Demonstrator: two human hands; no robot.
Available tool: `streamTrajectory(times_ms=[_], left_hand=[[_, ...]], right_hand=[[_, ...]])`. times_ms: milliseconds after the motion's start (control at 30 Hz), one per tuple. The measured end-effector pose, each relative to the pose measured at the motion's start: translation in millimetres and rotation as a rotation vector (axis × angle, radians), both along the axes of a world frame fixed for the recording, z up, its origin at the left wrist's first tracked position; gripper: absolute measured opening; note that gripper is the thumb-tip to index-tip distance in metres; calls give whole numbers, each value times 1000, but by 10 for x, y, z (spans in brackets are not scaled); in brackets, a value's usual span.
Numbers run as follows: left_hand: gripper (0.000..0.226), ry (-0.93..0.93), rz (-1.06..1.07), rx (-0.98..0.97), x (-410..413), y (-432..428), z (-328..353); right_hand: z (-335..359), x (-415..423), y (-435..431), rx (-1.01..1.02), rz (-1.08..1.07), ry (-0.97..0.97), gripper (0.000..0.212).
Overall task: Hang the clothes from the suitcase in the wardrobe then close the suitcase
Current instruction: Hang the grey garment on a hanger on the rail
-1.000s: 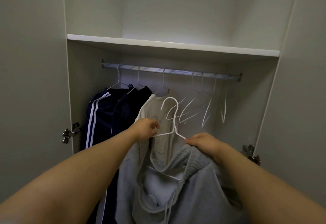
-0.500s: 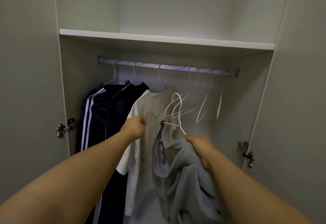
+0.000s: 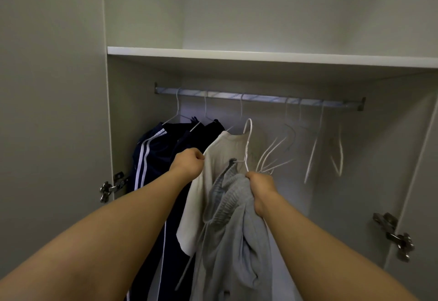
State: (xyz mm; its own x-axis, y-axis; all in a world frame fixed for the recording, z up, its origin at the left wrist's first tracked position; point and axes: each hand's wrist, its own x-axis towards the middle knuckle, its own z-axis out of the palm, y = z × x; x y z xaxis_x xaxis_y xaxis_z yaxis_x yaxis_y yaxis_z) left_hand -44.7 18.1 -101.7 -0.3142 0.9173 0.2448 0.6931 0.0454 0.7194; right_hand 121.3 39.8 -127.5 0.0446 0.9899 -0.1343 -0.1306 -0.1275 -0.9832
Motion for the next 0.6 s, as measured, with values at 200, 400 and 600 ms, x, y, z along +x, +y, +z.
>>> streamTrajectory(times_ms=[200,400,600], left_hand=[[23,-89,-74,14,-307,606,193],[27,14,-136,25,-378,1158,269],[34,253,-143,-50,-232,1575,238]], right_hand=[[120,-349,507,-23,-131,-32,36],[137,-346,866,-20,-250,-88,46],[229,-6,935,4,-350,-148,38]])
